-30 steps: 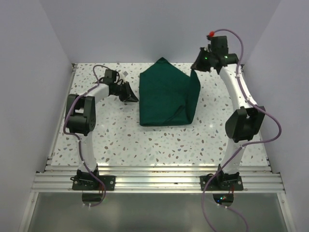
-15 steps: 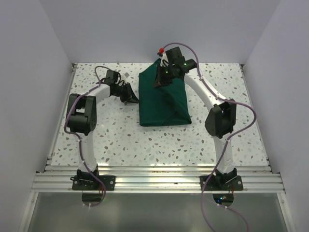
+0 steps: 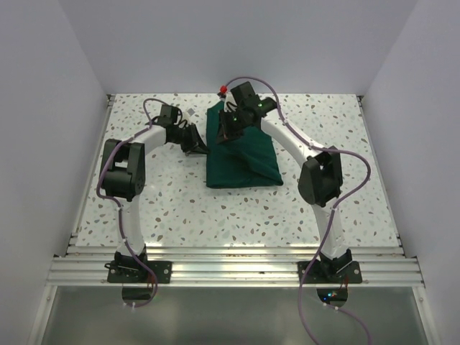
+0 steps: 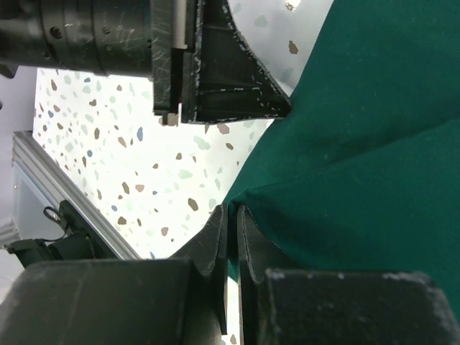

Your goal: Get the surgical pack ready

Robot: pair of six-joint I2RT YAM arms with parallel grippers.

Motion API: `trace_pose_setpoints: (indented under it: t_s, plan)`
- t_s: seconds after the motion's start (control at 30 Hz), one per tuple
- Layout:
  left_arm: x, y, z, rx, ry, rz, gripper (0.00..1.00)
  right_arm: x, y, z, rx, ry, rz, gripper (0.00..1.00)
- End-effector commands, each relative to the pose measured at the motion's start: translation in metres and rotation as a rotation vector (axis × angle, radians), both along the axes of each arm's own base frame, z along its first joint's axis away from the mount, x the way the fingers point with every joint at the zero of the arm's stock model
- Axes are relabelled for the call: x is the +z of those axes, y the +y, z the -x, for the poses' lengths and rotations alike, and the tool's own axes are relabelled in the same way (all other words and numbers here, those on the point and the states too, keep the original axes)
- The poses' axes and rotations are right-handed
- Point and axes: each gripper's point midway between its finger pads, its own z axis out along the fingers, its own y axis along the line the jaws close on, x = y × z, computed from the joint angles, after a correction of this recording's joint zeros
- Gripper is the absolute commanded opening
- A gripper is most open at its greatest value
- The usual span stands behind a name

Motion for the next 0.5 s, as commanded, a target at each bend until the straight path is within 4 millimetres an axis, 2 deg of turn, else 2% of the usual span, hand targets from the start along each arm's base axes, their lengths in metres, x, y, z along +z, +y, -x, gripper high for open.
trace_pose_setpoints:
  t_s: [0.0,0.17,0.4,0.47]
  plan:
    - [0.003,-0.006,-0.004,-0.009,-0.015,0.019,0.15,0.005,0.018,-0.005,0.021,-0.016,-0.081,0.00]
    - [0.002,-0.007,-0.001,-0.015,-0.011,0.020,0.15,-0.012,0.021,0.002,0.028,0.028,-0.080,0.00]
    - [0.006,-0.001,-0.004,0.000,-0.038,-0.020,0.15,-0.051,0.019,0.014,0.032,0.101,-0.029,0.00]
    - [0.007,0.001,-0.004,0.007,-0.036,-0.035,0.18,-0.057,0.023,0.020,0.046,0.124,-0.029,0.00]
